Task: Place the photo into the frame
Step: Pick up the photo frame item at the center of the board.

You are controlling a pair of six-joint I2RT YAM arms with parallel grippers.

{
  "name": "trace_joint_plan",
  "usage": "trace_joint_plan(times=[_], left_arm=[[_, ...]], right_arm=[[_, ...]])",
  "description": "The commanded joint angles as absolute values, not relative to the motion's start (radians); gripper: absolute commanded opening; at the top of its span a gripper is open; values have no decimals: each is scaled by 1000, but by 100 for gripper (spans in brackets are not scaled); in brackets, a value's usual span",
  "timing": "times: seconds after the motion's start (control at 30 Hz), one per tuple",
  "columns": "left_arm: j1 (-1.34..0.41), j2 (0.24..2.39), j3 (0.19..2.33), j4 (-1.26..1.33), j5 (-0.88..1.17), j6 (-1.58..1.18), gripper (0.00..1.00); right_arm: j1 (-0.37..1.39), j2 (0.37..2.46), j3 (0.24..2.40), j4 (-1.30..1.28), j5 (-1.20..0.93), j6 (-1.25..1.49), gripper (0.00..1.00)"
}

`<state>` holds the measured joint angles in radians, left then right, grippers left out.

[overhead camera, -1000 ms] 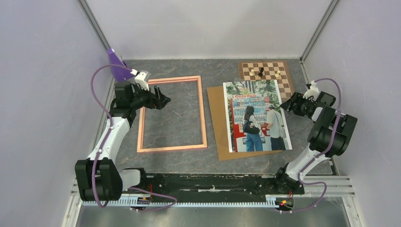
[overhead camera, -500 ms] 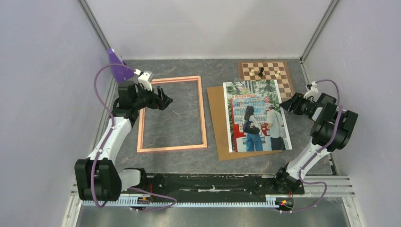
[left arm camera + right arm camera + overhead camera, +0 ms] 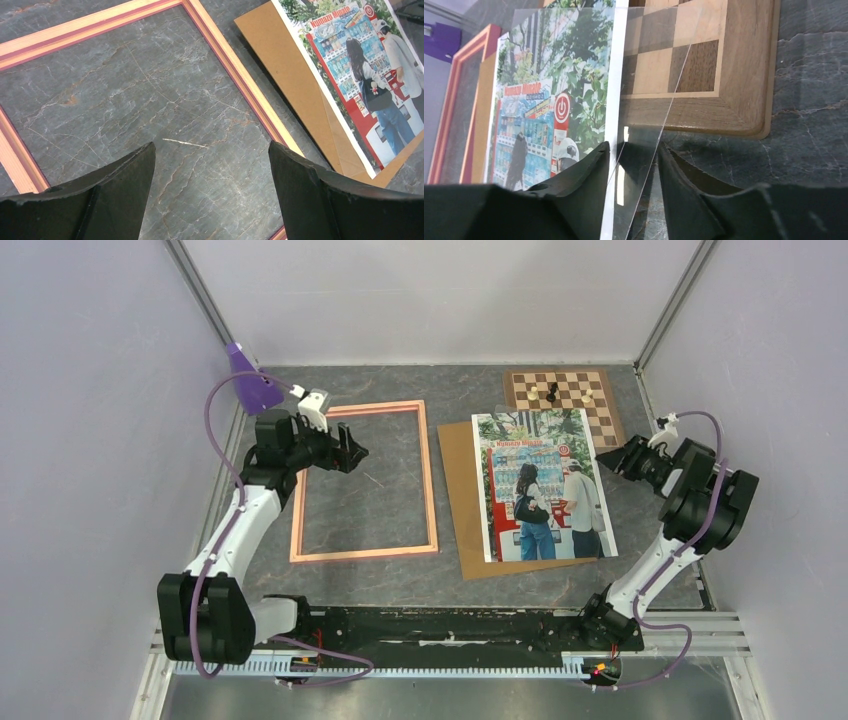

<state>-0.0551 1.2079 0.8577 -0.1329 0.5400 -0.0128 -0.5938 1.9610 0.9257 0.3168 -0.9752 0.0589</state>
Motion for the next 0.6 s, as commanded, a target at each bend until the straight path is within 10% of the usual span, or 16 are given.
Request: trace_joint_plan(times=[0.0,0.57], left_arm=[[-71,1218,899,-129,510,51,90],[-110,1225,899,-131,461,79,90]], right_arm=[[-609,1959,941,414,-1029,119,41],[-613,1917,882,555,-1104,245,30]])
